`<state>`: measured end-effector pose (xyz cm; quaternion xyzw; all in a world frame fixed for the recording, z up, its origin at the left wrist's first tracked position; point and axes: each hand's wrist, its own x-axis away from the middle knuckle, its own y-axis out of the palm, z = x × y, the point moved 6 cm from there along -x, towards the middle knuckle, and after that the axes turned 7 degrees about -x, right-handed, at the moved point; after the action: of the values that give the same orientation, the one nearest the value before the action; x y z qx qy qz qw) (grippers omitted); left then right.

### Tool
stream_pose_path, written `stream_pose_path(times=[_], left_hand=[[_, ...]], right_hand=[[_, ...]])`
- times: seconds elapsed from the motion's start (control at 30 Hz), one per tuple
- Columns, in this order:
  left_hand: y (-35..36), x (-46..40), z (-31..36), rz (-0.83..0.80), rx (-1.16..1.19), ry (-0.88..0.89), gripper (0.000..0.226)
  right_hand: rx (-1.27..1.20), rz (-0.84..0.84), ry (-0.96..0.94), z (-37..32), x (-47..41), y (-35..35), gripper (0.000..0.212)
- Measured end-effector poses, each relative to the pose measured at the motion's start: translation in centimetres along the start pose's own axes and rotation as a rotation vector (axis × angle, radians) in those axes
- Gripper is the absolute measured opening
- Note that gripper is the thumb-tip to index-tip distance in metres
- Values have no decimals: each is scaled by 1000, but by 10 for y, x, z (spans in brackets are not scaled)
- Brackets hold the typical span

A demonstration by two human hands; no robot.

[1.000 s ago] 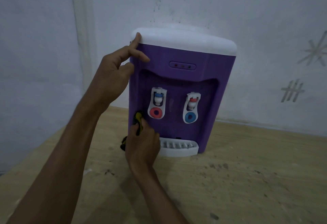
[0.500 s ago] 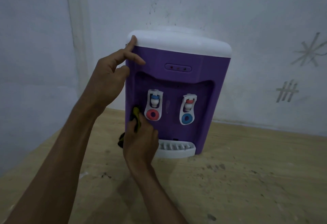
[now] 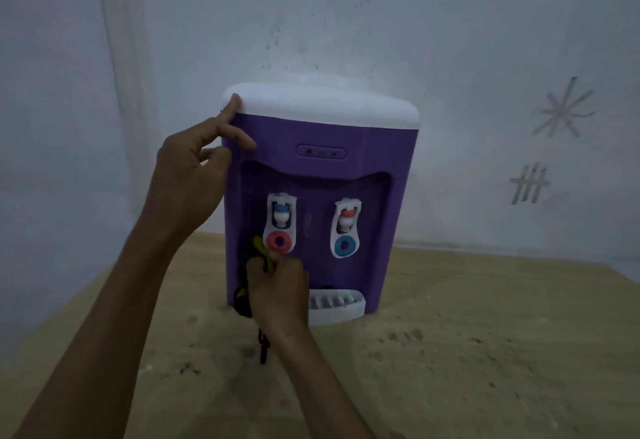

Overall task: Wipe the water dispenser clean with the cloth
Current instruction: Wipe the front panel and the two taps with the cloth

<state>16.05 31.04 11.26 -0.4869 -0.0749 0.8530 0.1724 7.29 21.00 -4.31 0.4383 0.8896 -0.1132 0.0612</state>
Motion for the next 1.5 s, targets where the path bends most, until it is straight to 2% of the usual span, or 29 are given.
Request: stream_pose_path(times=[0.13, 0.2, 0.27, 0.37, 0.43, 0.57, 0.63, 0.7, 0.87, 0.93, 1.07, 1.13, 1.23, 1.4, 1.5], left_hand=[[-4, 2, 11, 170, -78, 24, 34], [-4, 6, 19, 291, -67, 36, 33], [-1, 9, 26, 329, -24, 29, 33], [13, 13, 36, 286, -48, 76, 28], [25, 17, 43, 259, -151, 147, 27], [60, 30, 60, 81, -341, 369, 48], [77, 36, 61, -14, -389, 449, 60], [87, 38, 57, -67, -434, 459, 69], [88, 36, 53, -80, -459, 445, 68], [86, 34, 52, -69, -450, 453, 66], [84, 34, 52, -74, -445, 468, 63], [84, 34, 53, -77, -451, 470, 63], [83, 35, 54, -83, -455, 470, 62], [81, 34, 53, -85, -459, 471, 66], [79, 33, 53, -88, -457, 463, 62]], right_hand=[[-221, -86, -64, -47, 12, -36, 27], [-241, -61, -144, -62, 19, -59, 24], [-170, 36, -247, -68, 23, -83, 23], [193, 300, -431, -71, 26, -128, 30], [444, 466, -541, -75, 26, -157, 35], [835, 593, -871, -92, 23, -190, 42], [1050, 548, -1037, -94, 13, -194, 52], [1210, 454, -1218, -97, 4, -194, 47], [1636, 192, -1513, -79, -21, -200, 41], [1768, 149, -1584, -78, -31, -205, 44], [1886, 168, -1722, -93, -34, -194, 43], [1968, 158, -1737, -93, -38, -188, 44], [2077, 115, -1664, -85, -42, -186, 45], [1928, 109, -1441, -74, -33, -169, 28], [1914, 25, -1330, -59, -30, -162, 44]])
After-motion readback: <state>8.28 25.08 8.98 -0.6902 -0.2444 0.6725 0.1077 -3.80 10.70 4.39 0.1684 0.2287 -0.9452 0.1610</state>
